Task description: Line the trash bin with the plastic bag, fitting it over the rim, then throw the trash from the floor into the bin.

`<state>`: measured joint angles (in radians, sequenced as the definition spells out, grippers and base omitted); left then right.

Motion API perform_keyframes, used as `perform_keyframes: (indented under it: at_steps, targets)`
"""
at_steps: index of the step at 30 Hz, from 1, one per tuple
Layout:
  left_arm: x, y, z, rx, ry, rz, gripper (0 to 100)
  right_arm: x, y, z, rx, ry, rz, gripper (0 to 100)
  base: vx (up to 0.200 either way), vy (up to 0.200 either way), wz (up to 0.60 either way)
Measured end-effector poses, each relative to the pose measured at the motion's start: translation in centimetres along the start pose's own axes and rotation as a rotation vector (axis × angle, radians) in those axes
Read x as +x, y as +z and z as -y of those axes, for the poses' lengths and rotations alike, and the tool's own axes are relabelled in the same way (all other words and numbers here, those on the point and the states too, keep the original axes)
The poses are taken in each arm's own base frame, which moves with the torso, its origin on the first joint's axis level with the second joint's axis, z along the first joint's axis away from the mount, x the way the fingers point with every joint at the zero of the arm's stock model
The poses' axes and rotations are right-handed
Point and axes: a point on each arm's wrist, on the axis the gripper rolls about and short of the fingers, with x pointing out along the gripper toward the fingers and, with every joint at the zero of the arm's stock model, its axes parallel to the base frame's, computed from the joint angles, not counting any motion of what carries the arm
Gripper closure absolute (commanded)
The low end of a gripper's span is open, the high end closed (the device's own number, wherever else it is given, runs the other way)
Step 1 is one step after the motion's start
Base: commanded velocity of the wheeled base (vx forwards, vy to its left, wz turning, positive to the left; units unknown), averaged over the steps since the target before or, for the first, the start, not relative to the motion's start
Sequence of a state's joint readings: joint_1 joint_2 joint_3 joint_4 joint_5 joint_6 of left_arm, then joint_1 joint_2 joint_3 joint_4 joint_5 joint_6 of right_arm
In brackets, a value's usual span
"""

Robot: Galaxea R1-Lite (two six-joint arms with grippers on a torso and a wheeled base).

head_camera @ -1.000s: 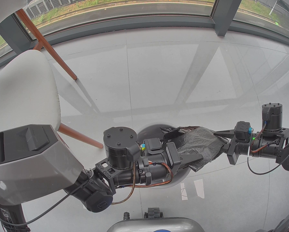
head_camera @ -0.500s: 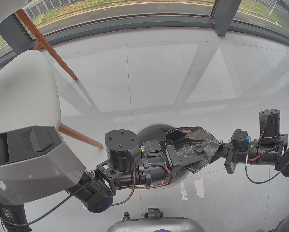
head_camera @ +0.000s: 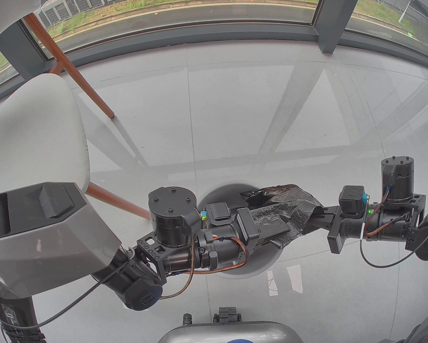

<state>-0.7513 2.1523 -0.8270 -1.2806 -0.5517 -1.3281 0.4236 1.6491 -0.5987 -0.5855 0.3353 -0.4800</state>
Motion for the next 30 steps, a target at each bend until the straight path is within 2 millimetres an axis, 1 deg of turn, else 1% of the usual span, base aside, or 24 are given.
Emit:
perform_keyframes:
  at_steps: [4, 5, 13, 18, 24, 30]
  targets:
    - [-0.2, 0.1, 0.2, 0.002, -0.003, 0.005, 100, 0.1, 0.3, 0.0, 0.003, 0.001, 0.011, 100, 0.0, 0.0, 0.0]
    - [-0.2, 0.1, 0.2, 0.003, -0.003, 0.005, 0, 0.1, 0.4, 0.0, 0.008, 0.002, 0.011, 100, 0.0, 0.0, 0.0]
    - [-0.2, 0.3, 0.6, 0.05, -0.009, 0.031, 0, 0.2, 0.5, 0.0, 0.054, 0.0, 0.016, 100, 0.0, 0.0, 0.0]
    - [-1.0, 1.1, 1.5, 0.065, -0.022, 0.063, 0, 0.2, 0.6, 0.1, 0.092, -0.004, 0.016, 100, 0.0, 0.0, 0.0]
    - [-2.8, 2.0, 3.1, 0.084, -0.041, 0.107, 0, 0.2, 0.8, 0.2, 0.12, -0.007, 0.023, 100, 0.0, 0.0, 0.0]
    - [-5.4, 3.3, 4.8, 0.101, -0.048, 0.173, 0, 0.5, 1.6, 0.7, 0.214, -0.022, 0.046, 100, 0.0, 0.0, 0.0]
